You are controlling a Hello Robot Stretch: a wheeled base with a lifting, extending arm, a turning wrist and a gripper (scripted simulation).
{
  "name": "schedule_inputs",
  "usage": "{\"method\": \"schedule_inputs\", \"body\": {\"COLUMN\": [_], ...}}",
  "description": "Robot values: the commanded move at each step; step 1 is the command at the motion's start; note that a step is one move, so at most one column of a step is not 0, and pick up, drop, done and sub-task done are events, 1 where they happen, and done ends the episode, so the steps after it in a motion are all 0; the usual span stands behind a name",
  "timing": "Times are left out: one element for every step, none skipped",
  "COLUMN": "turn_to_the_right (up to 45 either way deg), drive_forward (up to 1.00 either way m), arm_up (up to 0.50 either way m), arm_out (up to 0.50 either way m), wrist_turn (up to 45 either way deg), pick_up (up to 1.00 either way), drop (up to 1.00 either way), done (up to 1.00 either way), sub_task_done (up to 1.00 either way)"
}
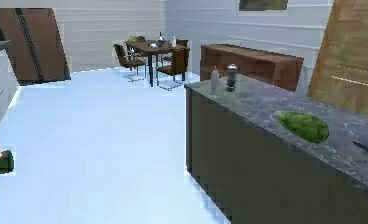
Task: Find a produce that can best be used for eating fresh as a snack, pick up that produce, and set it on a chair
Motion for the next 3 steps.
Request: {"method": "schedule_inputs", "body": {"turn_to_the_right": [-18.0, 0.0, -6.0], "drive_forward": [0.00, 1.00, 0.00], "arm_up": [0.00, 0.00, 0.00], "arm_out": [0.00, 0.00, 0.00], "wrist_turn": [0.0, 0.0, 0.0], "pick_up": [0.00, 0.00, 0.00], "drop": [0.00, 0.00, 0.00], "done": [0.00, 0.00, 0.00], "sub_task_done": [0.00, 0.00, 0.00]}}
